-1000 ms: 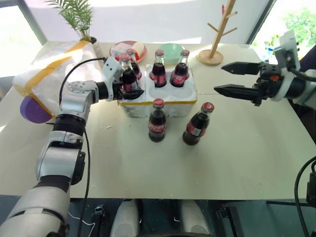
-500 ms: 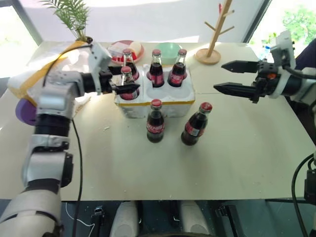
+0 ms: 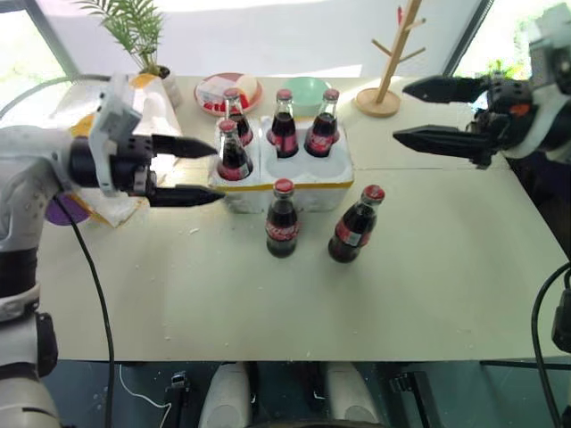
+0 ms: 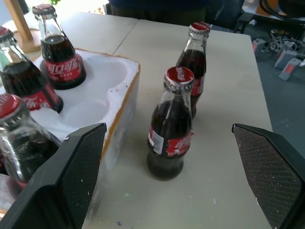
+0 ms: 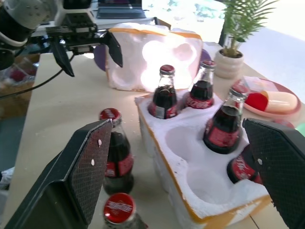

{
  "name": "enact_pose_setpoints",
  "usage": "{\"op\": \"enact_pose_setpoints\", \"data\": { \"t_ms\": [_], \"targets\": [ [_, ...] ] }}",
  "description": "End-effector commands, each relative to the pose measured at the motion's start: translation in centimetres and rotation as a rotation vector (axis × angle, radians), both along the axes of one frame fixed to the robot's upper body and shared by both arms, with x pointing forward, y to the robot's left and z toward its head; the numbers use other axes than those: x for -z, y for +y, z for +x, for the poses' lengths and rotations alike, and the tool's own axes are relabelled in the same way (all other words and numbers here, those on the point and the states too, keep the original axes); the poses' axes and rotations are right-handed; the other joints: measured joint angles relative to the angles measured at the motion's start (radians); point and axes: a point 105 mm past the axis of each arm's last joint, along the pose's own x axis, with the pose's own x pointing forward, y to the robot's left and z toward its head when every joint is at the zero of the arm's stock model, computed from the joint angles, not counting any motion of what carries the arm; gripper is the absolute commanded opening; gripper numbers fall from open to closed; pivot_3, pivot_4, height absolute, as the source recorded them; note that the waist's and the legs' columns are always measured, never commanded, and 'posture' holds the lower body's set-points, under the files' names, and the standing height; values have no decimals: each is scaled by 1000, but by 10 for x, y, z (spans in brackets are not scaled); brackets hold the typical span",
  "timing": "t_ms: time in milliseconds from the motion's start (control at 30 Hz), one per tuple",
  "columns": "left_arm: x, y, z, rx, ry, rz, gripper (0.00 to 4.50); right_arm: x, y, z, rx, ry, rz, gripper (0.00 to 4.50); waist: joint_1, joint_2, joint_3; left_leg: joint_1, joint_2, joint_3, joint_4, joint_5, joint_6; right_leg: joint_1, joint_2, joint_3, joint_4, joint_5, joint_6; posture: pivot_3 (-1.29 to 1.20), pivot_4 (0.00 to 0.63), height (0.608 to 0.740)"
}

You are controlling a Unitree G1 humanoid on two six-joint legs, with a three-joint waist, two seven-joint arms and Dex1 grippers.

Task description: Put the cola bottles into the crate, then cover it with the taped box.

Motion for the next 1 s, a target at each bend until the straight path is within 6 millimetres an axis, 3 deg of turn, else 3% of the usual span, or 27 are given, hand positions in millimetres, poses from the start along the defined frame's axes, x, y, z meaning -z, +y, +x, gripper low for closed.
{"op": "enact_pose_setpoints", "data": {
  "t_ms": [33, 133, 267, 400, 700, 1000],
  "targets": [
    [8, 2, -8, 7, -43, 87, 4422, -6, 1, -9, -4, -42, -4, 4500, -1, 0, 0, 0, 0, 0, 0, 0, 0, 0, 0, 0, 0, 0, 0, 0, 150, 740],
    [25, 0, -3, -6, -20, 92, 4422, -7, 2, -7, 3, -38, 1, 4500, -1, 1, 0, 1, -1, 1, 0, 0, 0, 0, -1, 1, 0, 0, 0, 0, 150, 740],
    [54, -22, 6, 28, 19, 71, 4422, -5, -3, -3, 21, -27, -15, 4500, 7, 1, 0, 1, -1, 1, 0, 0, 0, 1, -1, 1, 0, 0, 0, 0, 150, 740],
    [69, -41, 20, 41, 25, 70, 4422, -5, -7, 3, 39, -24, -18, 4500, 5, 0, 0, 1, -2, 1, 1, 0, 0, 1, -1, 1, 0, 0, 0, 0, 150, 740],
    [82, -65, 39, 90, 40, 56, 4422, 7, -19, 8, 67, 24, -53, 4500, 4, 1, 0, 1, -1, 1, 0, 0, 0, 0, 2, 1, 0, 0, 0, 0, 150, 740],
    [95, -87, 54, 132, 81, 65, 4422, 10, -18, 8, 69, 20, -49, 4500, 5, 1, 0, 1, -1, 1, 0, 0, 0, 0, 2, 1, 0, 0, 0, 0, 150, 740]
  ]
}}
